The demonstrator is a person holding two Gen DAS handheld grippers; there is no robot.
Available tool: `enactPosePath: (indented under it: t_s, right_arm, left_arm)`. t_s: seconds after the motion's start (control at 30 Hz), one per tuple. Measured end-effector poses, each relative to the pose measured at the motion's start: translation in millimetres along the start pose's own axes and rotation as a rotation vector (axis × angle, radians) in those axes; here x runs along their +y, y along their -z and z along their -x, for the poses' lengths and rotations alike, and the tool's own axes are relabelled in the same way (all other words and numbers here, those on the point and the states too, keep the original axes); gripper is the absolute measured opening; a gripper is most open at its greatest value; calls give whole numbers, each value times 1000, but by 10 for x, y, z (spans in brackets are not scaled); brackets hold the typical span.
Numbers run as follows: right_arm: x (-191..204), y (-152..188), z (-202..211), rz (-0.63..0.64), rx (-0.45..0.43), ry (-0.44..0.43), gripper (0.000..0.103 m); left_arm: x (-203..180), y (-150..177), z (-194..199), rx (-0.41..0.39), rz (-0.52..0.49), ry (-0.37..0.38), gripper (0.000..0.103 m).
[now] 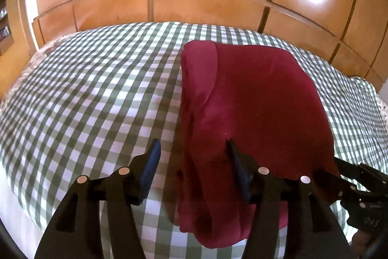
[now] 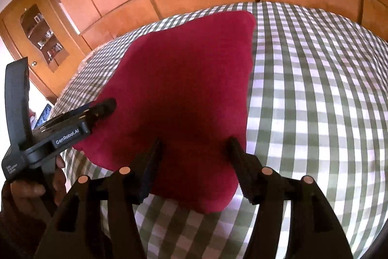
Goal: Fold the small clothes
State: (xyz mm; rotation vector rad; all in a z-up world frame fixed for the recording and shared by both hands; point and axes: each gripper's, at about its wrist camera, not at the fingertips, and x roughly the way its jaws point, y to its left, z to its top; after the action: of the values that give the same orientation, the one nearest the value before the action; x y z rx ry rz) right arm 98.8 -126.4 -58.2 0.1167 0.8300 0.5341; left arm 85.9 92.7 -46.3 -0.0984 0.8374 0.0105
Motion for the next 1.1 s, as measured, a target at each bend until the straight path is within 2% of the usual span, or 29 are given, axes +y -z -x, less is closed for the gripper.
enactPosePath:
  t_s: [0.1,0.17,0.23,0.3,0.57,0.63,0.8,0.9,0.97,1.03,1.1]
  right_arm:
    - [-50,-52,30,-20,13,-40,65]
    - [-109,-84,68,-48,17,-73,74]
    - [-206,-140,104,-92,12,-112,79]
    - [-342,-223,115,-153,2,-160,90]
    - [-741,-540,-192,-281,31,-242,90]
    - [-814,-596,-300,-296,49,-263,89]
    - [-782,-676,-540,-279,100,-327,78]
    - [-685,-644,-695,-284,129,-351,77]
    - [-616,-606,-719,-282,127,-347,75]
    - [-571,-613,-714,-277,130,-338,71]
    - [-522,-625,-648,-261,126,-319,56]
  left_arm:
    - [16,-2,39,-5,7,7,60]
    - [36,2,77,-14,13,3,76]
    - [65,10,101,-23,12,6,78]
    - [84,16,87,-13,10,19,80]
    - [266,38,-28,15,66,146,80]
    - [331,45,-75,21,71,194,80]
    - [438,67,-185,50,100,316,71]
    - [493,92,-249,68,141,388,62]
    - [517,110,-295,81,174,437,53]
    - [538,133,-318,86,200,463,51]
    - [563,158,-326,90,230,502,46]
